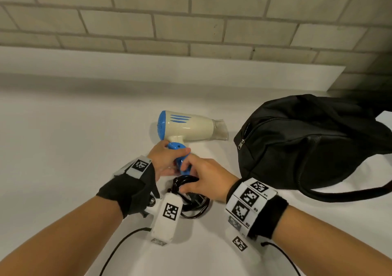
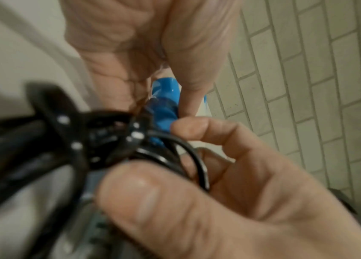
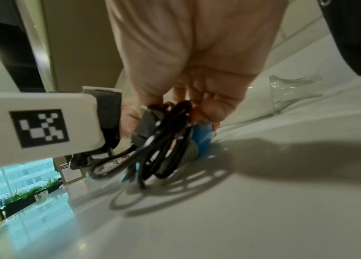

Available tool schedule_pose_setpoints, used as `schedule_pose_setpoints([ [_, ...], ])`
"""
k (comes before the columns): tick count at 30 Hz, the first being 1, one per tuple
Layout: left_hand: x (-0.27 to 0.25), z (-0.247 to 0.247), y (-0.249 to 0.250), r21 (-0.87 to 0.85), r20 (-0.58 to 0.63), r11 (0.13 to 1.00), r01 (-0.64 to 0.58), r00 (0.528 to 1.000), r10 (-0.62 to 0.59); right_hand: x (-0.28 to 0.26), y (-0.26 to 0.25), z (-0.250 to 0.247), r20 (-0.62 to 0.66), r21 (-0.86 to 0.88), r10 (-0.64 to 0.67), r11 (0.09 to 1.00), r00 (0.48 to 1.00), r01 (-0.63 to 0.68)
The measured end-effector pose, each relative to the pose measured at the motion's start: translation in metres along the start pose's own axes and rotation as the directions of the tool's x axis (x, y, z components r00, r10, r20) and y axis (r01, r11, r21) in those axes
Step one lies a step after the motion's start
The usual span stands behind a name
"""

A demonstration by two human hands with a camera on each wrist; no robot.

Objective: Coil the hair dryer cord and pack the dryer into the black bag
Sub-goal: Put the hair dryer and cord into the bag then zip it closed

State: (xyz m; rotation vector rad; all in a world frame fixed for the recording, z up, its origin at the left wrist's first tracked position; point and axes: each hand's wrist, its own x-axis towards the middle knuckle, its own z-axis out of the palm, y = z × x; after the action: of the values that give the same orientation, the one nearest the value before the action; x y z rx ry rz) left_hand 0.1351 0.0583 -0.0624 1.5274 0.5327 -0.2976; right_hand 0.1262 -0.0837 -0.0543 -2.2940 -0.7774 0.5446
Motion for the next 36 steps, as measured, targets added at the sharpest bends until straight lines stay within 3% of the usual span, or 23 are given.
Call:
schedule_pose_setpoints([
  [3,-0.005,-0.002,-0.007,-0.09,0.021,0.995,-0.035,0.999,0.037,0.0,0.011,0.006,-0.059,0.006,0.095,0.995,0.994,-0.095],
  [6,-0.015,-0.003,-0.015,-0.209,0.054,0.975,-0.082,0.994,0.096,-0.001,0.01,0.006,0.009,0.089,0.212,0.973,0.977,-0.212],
  [8,-0.024,-0.004,-0.017,-0.237,0.045,0.959,-0.157,0.984,0.173,-0.003,0.003,0.007,0.051,0.163,0.201,0.965,0.978,-0.207],
  [11,-0.044,-0.011,-0.004,-0.244,-0.001,0.91,-0.336,0.938,0.346,-0.01,-0.014,0.002,-0.001,0.262,0.151,0.954,0.989,-0.145],
  [13,-0.061,-0.013,0.013,-0.208,-0.003,0.846,-0.491,0.865,0.501,-0.018,-0.027,-0.01,-0.051,0.279,0.1,0.957,0.994,-0.082],
  [17,-0.089,-0.01,0.056,-0.21,0.107,0.675,-0.707,0.669,0.735,-0.046,-0.058,-0.049,-0.191,0.373,0.001,0.925,0.982,0.072],
  [20,-0.095,0.0,0.079,-0.243,0.211,0.6,-0.762,0.562,0.8,-0.08,-0.07,-0.08,-0.301,0.483,-0.042,0.855,0.953,0.19],
  [23,-0.1,0.021,0.086,-0.054,0.232,0.475,-0.879,0.451,0.862,-0.123,-0.065,-0.106,-0.369,0.491,-0.029,0.843,0.929,0.221],
  [25,-0.097,0.038,0.087,0.145,0.32,0.341,-0.929,0.37,0.872,-0.153,-0.058,-0.119,-0.395,0.474,-0.019,0.852,0.918,0.221],
  [27,-0.086,0.054,0.09,0.304,0.474,0.135,-0.943,0.273,0.837,-0.181,-0.049,-0.129,-0.451,0.451,-0.007,0.861,0.892,0.235],
  [30,-0.065,0.076,0.102,0.346,0.648,-0.077,-0.935,0.179,0.74,-0.216,-0.035,-0.139,-0.545,0.431,0.021,0.865,0.838,0.258],
  [34,-0.045,0.113,0.12,0.388,0.803,-0.305,-0.87,0.157,0.575,-0.254,-0.016,-0.15,-0.652,0.382,0.097,0.899,0.752,0.216],
  [36,-0.04,0.128,0.126,0.405,0.86,-0.356,-0.842,0.218,0.462,-0.27,-0.008,-0.156,-0.698,0.304,0.096,0.937,0.71,0.172],
])
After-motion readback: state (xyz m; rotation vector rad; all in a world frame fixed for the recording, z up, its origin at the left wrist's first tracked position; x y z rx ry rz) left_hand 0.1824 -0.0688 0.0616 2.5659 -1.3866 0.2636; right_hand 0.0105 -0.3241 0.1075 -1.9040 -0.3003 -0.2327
